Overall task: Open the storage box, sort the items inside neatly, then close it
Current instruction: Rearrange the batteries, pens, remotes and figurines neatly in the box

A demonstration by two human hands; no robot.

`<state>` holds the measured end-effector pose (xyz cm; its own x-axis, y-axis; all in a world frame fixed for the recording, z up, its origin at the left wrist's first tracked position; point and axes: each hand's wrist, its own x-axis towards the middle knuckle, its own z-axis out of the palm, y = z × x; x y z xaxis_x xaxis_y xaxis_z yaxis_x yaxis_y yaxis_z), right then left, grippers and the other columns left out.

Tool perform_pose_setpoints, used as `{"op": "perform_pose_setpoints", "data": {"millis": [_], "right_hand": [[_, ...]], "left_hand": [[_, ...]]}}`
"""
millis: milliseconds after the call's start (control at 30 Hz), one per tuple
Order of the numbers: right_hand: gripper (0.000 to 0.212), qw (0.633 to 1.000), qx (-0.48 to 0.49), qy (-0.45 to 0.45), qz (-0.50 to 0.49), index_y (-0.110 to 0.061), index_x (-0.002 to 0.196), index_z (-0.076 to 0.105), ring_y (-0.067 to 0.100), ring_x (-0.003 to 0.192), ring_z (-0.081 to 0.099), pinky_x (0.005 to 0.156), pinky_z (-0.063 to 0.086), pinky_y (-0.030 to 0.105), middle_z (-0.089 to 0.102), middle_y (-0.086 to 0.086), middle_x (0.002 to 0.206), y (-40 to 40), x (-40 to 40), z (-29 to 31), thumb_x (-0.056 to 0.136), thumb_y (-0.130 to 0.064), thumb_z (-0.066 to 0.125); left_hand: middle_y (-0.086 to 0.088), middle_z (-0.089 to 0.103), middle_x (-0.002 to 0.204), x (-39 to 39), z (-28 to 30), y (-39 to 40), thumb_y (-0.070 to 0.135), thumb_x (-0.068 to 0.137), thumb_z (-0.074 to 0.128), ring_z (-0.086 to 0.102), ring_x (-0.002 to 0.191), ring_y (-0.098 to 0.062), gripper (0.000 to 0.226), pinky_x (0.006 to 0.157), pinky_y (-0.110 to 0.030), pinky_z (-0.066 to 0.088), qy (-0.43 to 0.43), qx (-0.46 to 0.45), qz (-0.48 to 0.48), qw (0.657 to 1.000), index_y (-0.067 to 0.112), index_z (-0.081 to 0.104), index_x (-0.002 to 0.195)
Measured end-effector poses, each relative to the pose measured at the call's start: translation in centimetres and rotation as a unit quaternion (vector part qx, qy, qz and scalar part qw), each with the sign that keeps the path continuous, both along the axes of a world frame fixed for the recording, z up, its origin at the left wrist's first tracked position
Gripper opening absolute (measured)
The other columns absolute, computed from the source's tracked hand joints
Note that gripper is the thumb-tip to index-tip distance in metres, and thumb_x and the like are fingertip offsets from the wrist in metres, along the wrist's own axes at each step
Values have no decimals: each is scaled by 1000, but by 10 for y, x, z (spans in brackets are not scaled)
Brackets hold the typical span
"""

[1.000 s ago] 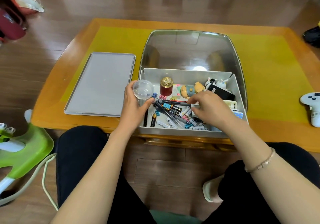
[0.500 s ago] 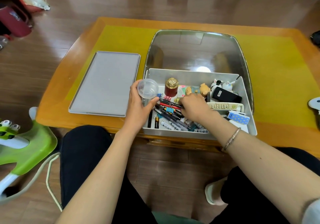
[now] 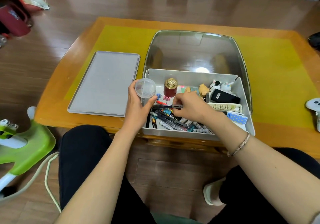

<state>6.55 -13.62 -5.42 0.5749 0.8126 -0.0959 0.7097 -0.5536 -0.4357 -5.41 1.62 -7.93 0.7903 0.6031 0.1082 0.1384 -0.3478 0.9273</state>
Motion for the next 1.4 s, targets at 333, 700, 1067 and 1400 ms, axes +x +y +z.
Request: {"op": "perform_pose_setpoints", "data": {"millis": [333,700,1067,1400], "right_hand": [[46,988,-151,-22,18,-19,84,52,18,75,50,60,38,31,52,-2,79,5,-20,-11,71,-59,70],[35,975,-212,-53,26,-15,82,47,24,71,45,57,31,28,42,2,72,4,-24,-11,79,-47,60],[25,985,-161,-58,31,-22,81,58,19,75,53,52,33,26,54,-5,75,-31,-9,13,74,-43,67],[60,993,93,15,-77,-26,116,58,13,79,56,71,43,30,58,-12,76,-12,-20,47,83,-72,38]], "left_hand": [[1,36,142,1,1,-1,27,86,68,42,128,-16,72,93,-40,53,4,-14,2,1000,27,21,140],[1,35,138,0,0,-1,26,84,71,39,128,-14,71,102,-37,47,-8,8,29,1000,21,27,139],[-1,40,141,-5,6,-5,37,81,72,39,129,-18,74,101,-45,46,-19,43,54,997,24,30,140],[-3,54,126,1,24,-28,60,72,71,44,116,-22,74,88,-31,29,82,287,36,954,24,47,132]]}}
